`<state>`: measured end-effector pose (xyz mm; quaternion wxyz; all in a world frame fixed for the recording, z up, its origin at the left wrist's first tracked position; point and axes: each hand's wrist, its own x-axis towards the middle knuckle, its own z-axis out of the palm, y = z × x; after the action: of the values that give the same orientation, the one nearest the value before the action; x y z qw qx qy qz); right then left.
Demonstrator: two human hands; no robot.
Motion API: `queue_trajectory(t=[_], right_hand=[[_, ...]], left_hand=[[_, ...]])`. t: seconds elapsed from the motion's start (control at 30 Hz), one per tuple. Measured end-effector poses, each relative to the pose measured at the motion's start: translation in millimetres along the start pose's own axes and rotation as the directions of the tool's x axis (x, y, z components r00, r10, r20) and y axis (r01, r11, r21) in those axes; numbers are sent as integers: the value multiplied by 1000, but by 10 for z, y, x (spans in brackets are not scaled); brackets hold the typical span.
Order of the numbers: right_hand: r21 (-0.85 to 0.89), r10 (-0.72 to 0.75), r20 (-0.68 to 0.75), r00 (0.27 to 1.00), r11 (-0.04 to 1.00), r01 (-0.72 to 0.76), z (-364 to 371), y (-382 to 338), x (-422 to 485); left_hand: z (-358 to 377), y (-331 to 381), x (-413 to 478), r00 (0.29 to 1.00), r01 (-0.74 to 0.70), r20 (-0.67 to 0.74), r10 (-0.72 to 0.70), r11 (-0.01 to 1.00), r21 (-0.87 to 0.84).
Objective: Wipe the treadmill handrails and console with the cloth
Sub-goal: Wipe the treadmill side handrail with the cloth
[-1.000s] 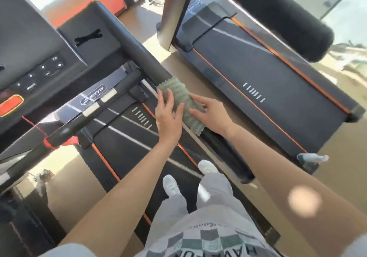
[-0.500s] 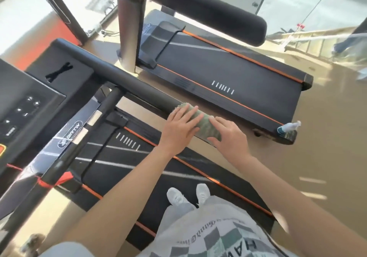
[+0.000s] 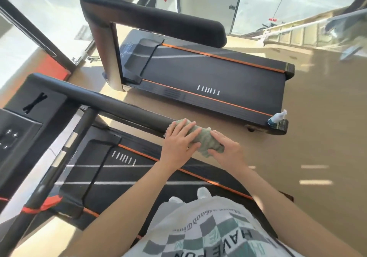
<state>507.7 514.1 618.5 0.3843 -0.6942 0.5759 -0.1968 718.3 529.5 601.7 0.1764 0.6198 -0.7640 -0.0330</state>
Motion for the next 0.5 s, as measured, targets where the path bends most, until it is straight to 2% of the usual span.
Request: queue_trajectory(t=[0.07,0.17,0.4,0.5], right_hand=[[134,5,-16,1000,991,-3,-7,31,-12],[146,-10,-35,999,989,15,29,1,35],[-96,-86,-39,996,992,82,260,-320,279],[-193,-77,13,997,978,78,381,-551,455]], left_hand=[[10,-13,-3,999,-33,12,32,999,17],[-42,-120,-6,996,-82,44,80,995,51],[-199,-562,44,998,-59,26,57,996,65],[-291,-844,50,999,-43,31,41,996,76]])
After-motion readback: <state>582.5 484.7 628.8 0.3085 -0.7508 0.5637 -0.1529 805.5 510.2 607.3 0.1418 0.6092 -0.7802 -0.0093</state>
